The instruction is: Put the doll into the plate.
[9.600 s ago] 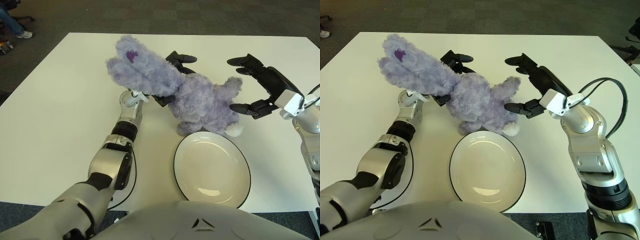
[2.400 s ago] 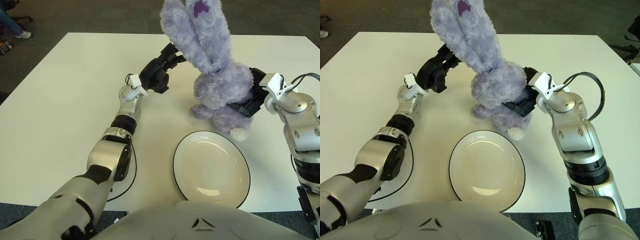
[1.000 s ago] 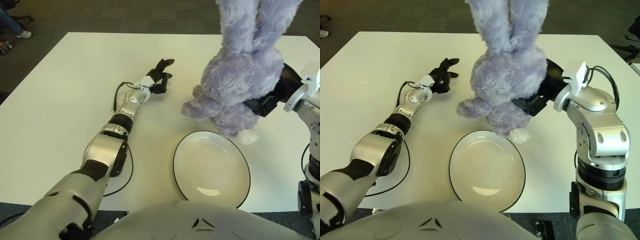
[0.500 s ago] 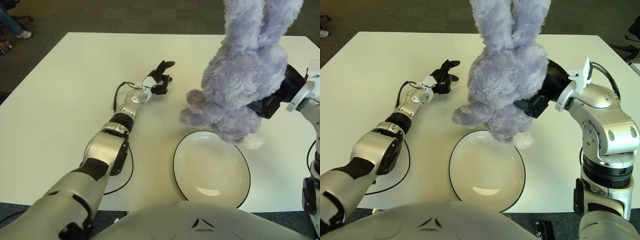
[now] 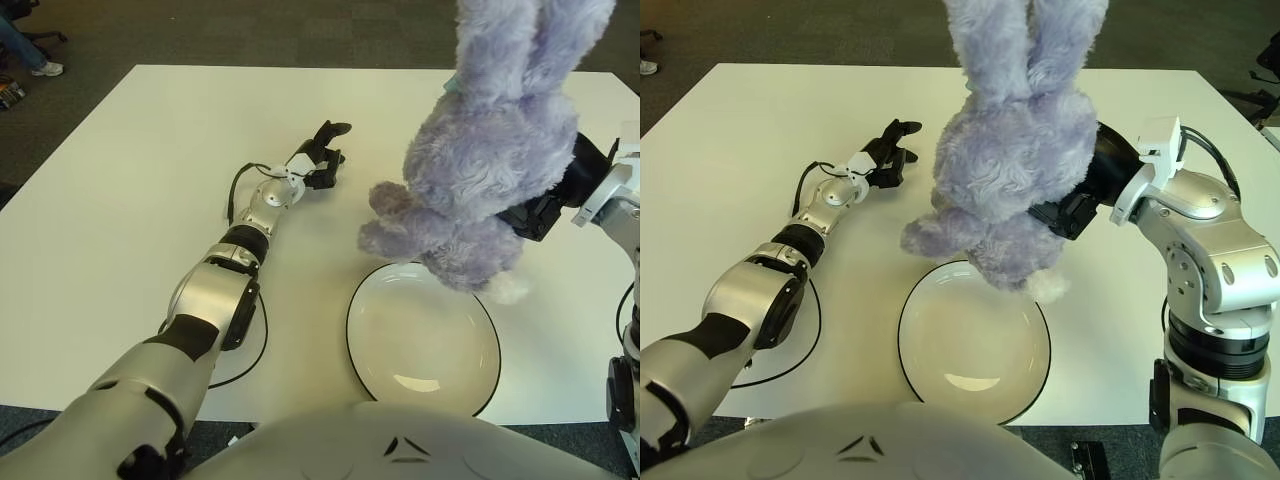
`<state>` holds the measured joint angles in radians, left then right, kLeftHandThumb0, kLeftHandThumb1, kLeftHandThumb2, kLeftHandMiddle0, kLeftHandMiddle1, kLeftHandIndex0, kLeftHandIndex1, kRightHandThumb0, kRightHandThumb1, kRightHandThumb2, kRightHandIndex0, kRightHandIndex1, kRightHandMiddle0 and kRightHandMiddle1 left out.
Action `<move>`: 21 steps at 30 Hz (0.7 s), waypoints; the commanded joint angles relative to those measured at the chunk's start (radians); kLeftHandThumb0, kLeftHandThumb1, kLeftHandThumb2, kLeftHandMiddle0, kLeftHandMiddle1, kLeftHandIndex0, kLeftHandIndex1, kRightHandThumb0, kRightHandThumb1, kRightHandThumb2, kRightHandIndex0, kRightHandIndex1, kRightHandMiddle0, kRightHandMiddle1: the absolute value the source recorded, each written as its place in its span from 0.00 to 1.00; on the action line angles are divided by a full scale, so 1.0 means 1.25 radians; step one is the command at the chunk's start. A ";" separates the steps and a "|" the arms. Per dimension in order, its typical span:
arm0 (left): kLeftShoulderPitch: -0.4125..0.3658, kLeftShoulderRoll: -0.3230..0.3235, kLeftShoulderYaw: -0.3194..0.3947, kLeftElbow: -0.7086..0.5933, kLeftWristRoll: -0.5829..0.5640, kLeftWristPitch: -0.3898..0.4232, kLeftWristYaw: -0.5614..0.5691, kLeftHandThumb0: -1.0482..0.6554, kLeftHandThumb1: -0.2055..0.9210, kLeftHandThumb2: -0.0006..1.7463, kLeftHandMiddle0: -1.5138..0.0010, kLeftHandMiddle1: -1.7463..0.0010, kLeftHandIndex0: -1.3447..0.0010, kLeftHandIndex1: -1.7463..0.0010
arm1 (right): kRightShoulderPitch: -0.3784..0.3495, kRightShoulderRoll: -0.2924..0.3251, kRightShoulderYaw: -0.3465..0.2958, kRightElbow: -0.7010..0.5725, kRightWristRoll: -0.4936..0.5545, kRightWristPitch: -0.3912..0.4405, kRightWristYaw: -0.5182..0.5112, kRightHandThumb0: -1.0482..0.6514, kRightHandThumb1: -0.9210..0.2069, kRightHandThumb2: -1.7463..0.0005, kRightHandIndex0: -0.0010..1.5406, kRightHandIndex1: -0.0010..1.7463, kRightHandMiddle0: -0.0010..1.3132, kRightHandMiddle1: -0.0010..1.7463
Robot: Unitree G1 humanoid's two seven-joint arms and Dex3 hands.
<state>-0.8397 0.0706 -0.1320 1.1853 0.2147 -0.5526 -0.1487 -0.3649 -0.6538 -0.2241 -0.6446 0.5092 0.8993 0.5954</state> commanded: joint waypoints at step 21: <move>-0.006 -0.006 -0.011 0.002 0.009 0.001 0.012 0.05 1.00 0.60 0.73 0.41 1.00 0.53 | 0.053 0.023 -0.021 0.006 0.138 -0.053 0.013 0.61 0.69 0.22 0.45 1.00 0.63 0.72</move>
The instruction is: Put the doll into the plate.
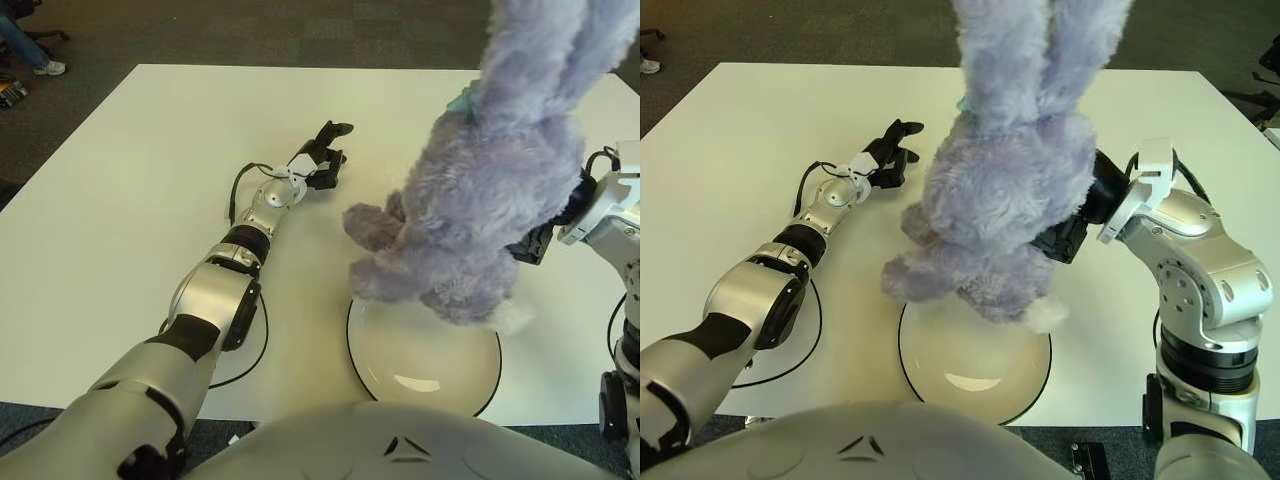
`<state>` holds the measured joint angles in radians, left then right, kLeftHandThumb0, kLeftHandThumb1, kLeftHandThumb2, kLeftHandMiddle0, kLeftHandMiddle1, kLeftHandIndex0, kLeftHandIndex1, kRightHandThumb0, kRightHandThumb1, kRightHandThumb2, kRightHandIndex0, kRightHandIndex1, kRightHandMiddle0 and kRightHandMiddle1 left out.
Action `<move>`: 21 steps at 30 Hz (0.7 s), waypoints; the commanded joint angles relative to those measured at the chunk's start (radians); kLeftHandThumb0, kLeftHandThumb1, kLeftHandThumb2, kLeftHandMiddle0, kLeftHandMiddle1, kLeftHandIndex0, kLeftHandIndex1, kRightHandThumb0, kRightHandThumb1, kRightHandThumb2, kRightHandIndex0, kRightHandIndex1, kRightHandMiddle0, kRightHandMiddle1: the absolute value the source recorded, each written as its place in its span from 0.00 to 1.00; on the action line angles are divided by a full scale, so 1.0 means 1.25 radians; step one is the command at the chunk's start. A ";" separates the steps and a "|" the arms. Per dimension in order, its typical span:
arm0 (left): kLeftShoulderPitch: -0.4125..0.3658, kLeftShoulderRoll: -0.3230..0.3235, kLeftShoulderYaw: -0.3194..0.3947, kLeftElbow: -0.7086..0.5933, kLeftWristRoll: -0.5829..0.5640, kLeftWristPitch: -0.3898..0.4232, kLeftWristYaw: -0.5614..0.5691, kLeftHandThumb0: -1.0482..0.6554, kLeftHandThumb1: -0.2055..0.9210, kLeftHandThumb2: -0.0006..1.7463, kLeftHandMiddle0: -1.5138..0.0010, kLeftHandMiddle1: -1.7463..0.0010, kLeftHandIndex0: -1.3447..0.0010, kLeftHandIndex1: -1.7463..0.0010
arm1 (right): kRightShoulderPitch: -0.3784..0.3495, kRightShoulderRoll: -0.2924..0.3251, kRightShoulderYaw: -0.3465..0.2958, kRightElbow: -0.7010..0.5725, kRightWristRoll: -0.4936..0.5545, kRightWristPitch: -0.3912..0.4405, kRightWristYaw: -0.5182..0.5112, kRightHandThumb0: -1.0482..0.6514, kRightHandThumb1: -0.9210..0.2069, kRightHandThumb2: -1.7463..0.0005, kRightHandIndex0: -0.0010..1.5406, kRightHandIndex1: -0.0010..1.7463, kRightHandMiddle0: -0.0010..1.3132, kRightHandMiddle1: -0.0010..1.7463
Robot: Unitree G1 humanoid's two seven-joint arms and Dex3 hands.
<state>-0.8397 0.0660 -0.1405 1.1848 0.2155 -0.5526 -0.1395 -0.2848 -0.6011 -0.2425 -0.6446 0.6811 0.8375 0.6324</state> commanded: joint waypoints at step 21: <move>-0.014 0.000 -0.005 0.009 0.014 -0.008 0.020 0.04 1.00 0.61 0.66 0.37 1.00 0.54 | 0.011 -0.042 0.040 -0.046 -0.090 -0.052 -0.091 0.61 0.66 0.23 0.45 1.00 0.56 0.77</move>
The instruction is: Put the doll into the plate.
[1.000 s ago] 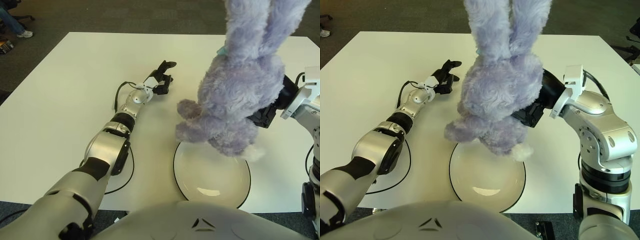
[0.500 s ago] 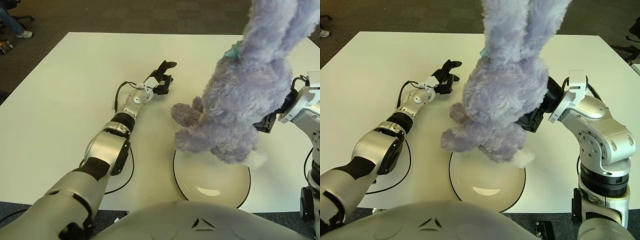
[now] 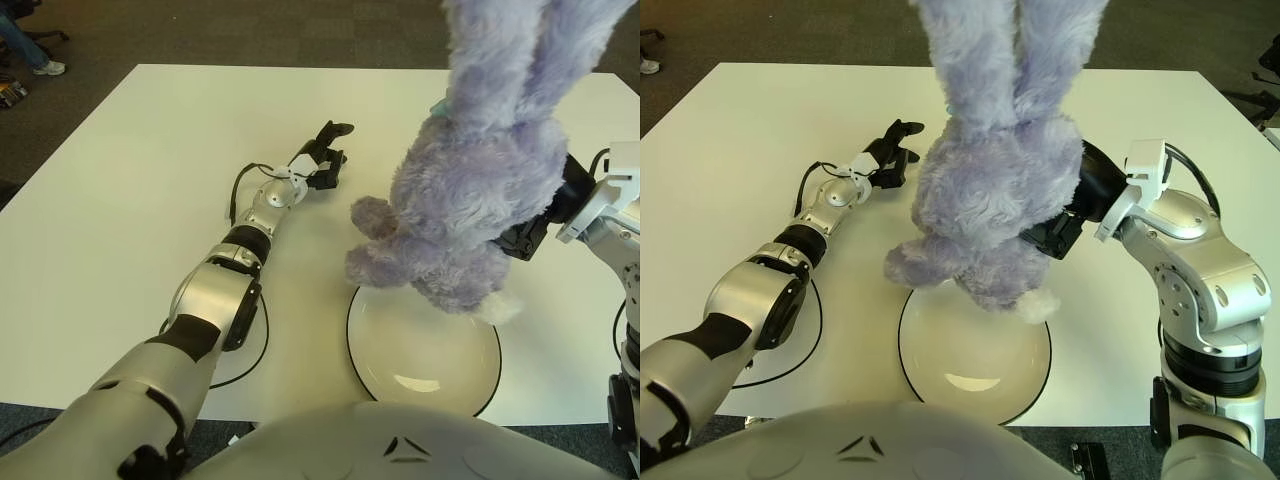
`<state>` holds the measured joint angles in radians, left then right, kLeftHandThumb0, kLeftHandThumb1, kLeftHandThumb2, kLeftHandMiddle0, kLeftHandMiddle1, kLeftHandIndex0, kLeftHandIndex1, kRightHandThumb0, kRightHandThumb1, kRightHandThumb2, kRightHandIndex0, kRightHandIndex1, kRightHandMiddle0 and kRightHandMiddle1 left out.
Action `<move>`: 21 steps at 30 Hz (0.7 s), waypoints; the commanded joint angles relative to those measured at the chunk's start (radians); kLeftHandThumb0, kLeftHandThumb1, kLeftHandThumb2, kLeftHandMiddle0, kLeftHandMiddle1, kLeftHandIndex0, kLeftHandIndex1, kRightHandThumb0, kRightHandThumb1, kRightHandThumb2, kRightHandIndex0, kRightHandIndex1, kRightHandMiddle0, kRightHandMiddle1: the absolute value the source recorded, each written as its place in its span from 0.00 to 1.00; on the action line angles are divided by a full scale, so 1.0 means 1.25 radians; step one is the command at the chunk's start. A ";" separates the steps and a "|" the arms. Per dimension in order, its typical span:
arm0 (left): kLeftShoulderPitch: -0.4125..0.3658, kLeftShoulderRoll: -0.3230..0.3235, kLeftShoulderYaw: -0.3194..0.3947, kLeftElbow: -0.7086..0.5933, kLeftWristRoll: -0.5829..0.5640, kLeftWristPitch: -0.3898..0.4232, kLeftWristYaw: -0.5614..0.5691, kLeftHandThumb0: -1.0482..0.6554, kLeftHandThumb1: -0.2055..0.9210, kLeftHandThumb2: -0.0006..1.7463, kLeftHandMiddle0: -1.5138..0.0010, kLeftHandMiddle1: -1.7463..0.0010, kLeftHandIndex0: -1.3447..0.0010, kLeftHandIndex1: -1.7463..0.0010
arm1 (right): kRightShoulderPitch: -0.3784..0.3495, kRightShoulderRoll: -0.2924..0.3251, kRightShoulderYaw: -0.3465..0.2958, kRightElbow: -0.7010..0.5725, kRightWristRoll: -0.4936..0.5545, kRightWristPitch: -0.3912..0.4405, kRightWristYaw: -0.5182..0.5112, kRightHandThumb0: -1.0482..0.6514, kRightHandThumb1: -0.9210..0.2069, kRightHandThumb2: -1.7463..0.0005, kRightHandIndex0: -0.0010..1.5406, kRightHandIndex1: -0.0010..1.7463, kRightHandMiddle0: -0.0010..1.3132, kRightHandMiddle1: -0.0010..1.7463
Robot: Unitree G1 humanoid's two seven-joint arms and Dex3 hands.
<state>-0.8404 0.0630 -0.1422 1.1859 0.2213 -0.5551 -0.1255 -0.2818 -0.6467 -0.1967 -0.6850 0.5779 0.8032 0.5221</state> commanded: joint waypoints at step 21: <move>-0.022 0.005 0.012 0.035 -0.007 -0.010 -0.024 0.06 1.00 0.62 0.74 0.33 1.00 0.52 | 0.013 0.013 -0.001 0.065 0.050 -0.147 0.123 0.61 0.41 0.35 0.26 1.00 0.30 0.98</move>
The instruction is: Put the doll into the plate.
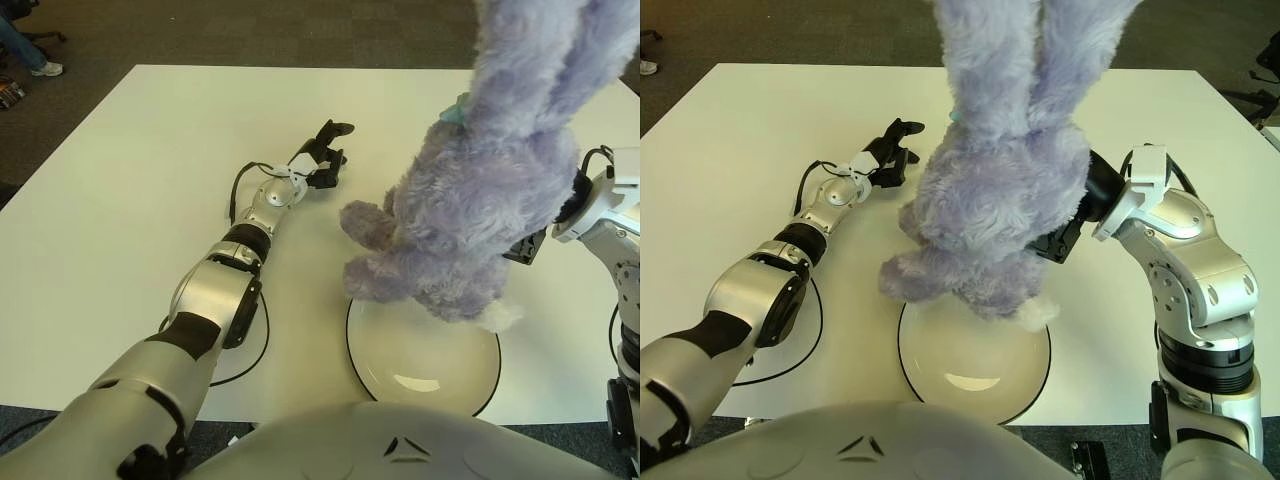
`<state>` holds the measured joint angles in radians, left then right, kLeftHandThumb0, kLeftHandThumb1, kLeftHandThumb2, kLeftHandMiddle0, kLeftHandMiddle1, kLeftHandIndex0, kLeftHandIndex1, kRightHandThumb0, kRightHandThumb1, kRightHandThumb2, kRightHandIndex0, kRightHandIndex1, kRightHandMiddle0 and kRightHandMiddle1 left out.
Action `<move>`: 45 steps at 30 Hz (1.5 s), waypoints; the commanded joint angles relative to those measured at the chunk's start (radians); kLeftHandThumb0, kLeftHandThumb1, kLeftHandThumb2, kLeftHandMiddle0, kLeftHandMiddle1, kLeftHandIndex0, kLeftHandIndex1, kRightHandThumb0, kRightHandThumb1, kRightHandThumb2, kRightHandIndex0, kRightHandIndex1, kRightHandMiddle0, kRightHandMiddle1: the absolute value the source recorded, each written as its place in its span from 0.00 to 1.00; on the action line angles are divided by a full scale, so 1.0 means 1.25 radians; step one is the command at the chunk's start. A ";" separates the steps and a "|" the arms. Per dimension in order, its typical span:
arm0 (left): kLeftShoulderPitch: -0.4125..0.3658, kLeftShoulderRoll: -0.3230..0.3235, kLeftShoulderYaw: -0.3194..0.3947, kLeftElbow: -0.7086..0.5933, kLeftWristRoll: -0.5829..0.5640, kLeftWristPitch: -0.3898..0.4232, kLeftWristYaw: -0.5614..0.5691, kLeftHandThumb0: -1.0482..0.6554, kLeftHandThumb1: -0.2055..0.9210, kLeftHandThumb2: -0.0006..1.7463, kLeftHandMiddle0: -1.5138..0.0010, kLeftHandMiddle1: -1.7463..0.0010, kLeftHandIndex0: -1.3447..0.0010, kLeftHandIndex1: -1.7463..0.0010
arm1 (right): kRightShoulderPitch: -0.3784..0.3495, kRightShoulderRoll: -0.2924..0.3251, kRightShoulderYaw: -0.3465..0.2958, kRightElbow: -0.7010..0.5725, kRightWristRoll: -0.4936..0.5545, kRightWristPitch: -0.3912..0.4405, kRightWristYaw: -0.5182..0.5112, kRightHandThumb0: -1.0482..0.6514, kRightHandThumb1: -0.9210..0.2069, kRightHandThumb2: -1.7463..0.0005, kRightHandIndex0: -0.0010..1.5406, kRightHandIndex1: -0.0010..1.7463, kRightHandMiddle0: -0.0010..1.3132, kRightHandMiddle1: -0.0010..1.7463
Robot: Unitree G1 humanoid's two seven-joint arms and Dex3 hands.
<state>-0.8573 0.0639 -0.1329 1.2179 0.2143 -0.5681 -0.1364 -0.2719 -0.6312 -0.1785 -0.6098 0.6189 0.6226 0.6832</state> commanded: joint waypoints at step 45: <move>-0.012 0.003 0.016 0.007 -0.008 -0.003 -0.017 0.06 1.00 0.61 0.67 0.24 1.00 0.59 | 0.028 -0.046 -0.017 0.062 -0.010 -0.043 0.005 0.64 0.62 0.28 0.12 0.57 0.00 0.62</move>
<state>-0.8694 0.0664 -0.1175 1.2245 0.2046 -0.5563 -0.1660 -0.2505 -0.6645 -0.1859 -0.4955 0.6254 0.5326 0.7359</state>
